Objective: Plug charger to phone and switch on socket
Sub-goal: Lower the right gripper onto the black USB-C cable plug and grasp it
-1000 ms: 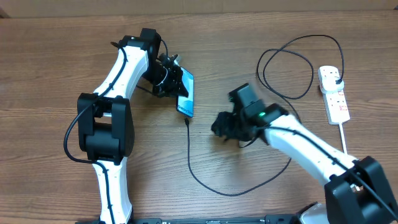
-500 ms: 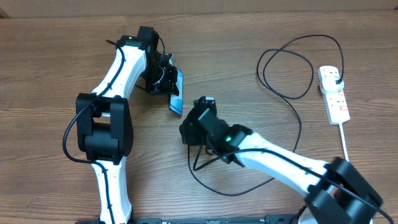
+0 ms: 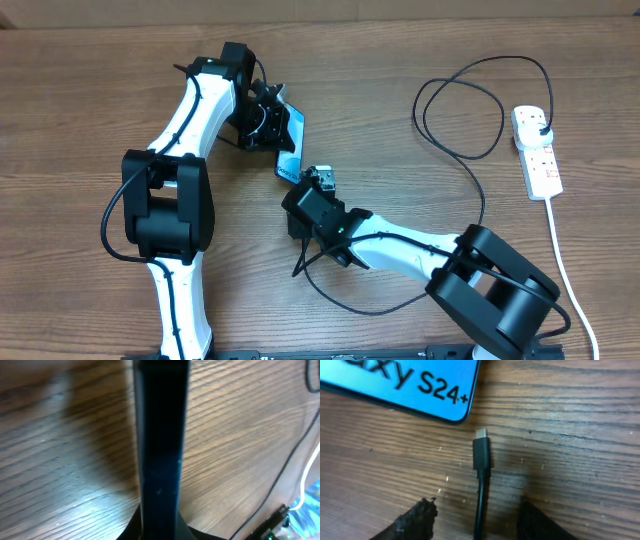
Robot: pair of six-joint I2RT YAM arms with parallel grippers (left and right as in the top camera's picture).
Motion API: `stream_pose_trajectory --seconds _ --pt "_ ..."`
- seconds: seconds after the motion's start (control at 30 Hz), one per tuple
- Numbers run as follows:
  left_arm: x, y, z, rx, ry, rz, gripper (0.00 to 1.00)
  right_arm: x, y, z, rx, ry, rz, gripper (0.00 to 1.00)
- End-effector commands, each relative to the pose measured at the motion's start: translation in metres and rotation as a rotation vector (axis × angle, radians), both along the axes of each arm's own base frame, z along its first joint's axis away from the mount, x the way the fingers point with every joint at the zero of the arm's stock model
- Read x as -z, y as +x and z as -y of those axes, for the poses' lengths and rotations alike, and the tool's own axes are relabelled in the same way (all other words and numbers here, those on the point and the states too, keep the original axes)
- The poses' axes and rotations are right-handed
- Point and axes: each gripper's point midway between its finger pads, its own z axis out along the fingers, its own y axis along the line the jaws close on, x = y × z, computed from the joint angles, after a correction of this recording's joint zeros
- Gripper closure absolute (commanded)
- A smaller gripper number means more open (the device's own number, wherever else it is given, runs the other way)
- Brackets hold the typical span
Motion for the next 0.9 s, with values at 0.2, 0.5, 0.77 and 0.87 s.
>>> stream_pose_trajectory --seconds 0.2,0.5,0.77,0.87 --pt "-0.009 0.0 0.007 0.032 -0.068 0.023 0.96 0.023 0.004 0.0 -0.054 -0.064 0.027 0.63" --pt "-0.009 0.0 0.005 0.032 -0.068 0.025 0.96 0.022 -0.027 0.013 -0.065 -0.112 -0.16 0.93" --pt "-0.011 0.002 0.008 0.032 -0.084 0.03 0.96 0.021 -0.073 0.02 -0.077 -0.117 -0.42 0.73" --pt "-0.011 0.002 0.008 0.032 -0.084 0.031 0.96 0.023 -0.065 0.026 -0.054 -0.151 -0.38 0.59"
